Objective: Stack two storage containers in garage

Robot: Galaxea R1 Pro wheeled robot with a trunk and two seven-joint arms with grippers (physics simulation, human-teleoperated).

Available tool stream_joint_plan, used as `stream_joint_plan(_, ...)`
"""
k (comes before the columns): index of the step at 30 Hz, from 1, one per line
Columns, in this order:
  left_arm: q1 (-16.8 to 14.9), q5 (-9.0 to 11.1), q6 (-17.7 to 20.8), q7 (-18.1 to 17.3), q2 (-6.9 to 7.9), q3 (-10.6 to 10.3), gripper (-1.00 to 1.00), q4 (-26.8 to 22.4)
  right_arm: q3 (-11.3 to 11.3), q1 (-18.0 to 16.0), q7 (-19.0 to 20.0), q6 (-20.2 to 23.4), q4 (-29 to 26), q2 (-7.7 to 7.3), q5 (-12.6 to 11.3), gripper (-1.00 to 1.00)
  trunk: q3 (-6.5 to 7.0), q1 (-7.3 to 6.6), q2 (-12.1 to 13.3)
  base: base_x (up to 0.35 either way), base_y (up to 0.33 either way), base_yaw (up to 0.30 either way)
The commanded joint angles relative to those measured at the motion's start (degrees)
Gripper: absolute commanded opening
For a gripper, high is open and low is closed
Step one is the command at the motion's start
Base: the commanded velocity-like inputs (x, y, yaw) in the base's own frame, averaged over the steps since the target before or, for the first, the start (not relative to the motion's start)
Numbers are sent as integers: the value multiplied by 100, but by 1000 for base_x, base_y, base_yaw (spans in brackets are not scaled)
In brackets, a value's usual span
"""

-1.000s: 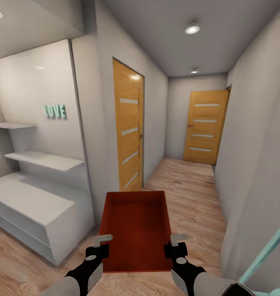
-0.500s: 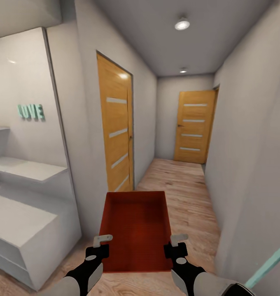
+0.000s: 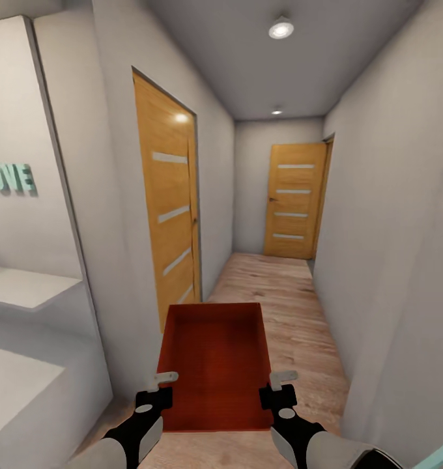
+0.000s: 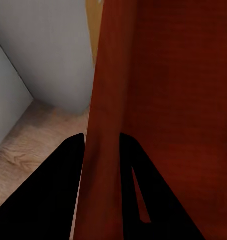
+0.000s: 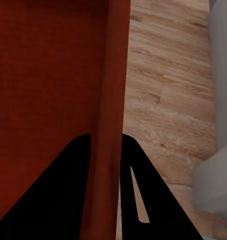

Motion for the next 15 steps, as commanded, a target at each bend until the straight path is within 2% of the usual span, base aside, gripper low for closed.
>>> stream_joint_plan(1, 0, -31, -28, 253, -1, 118, -100, -8, -473, -4, 245, 12, -31, 7, 26, -100, -3, 5, -4, 317, 153, -243)
stream_joint_plan(15, 0, -31, -25, 253, -1, 118, -100, -8, -472, -4, 244, 12, -31, 7, 26, -100, -3, 5, -4, 317, 153, -244)
